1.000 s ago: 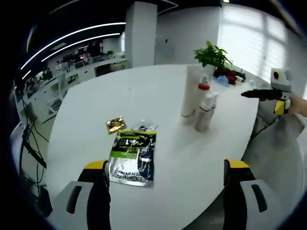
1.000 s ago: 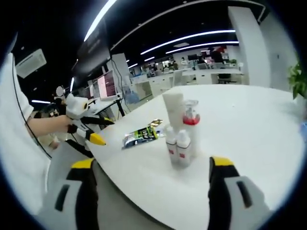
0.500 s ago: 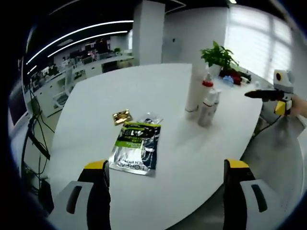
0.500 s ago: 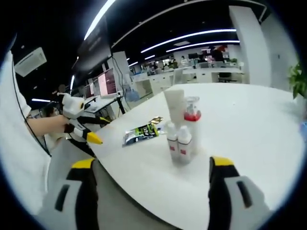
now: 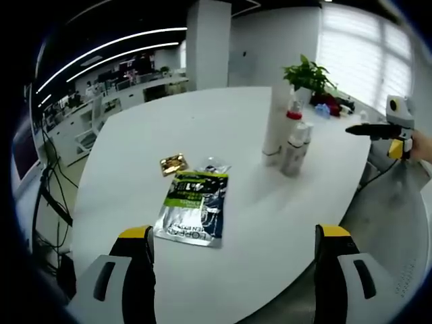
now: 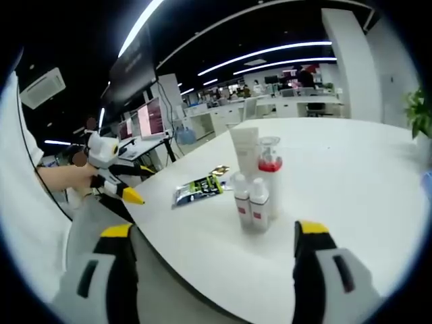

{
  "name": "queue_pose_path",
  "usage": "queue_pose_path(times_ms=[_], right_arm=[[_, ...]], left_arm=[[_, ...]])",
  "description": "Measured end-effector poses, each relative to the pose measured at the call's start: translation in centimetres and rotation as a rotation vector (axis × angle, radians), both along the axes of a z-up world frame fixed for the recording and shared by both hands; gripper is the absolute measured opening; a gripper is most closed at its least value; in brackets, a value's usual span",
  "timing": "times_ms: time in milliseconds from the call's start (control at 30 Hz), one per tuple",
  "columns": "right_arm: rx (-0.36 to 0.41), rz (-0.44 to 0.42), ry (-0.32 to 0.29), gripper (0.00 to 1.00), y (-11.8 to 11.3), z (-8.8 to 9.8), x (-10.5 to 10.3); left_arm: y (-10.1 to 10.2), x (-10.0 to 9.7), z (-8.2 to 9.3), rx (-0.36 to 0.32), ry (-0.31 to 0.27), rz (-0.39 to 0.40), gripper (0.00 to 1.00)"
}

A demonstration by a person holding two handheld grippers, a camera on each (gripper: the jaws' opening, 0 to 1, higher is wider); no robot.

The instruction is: Arrange the skincare products in the storage area until every visible bottle or jar stands upright without overlapping.

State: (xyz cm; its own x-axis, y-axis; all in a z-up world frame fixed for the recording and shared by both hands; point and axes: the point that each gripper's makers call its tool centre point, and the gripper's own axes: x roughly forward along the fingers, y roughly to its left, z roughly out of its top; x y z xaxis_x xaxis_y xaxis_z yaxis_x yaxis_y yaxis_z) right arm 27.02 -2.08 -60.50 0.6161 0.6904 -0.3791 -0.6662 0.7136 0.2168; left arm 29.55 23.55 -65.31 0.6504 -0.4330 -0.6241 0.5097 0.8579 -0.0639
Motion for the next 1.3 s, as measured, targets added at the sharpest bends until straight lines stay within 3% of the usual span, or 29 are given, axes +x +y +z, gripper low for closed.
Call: queue_pose_path(times_ms=[400,600,867,1300], right_arm=[[-0.001,-0.014,-0.005,0.97,-0.4,-0.1,0.4],[-0.005,-0.024,0.001,0.97,-0.5,-0.3,0.6],[-0.003,-0.044,0.021,0.97,-0.8,-1.0,0.8],[-0.001,-0.056,0.055,0.97,-0.7,-2.0,1.4]], left_arm=[[0.4,1.4,-1.5,0.027,0.021,0.017,0.97],[0.8,2.6,-2.8,0.074,0.045,0.004,0.97],[0.6,5.1,-3.5,0.092,0.064,-0.017,0.97],[0.1,8.9,-6.3,0.146,0.120,-0.073,0.97]])
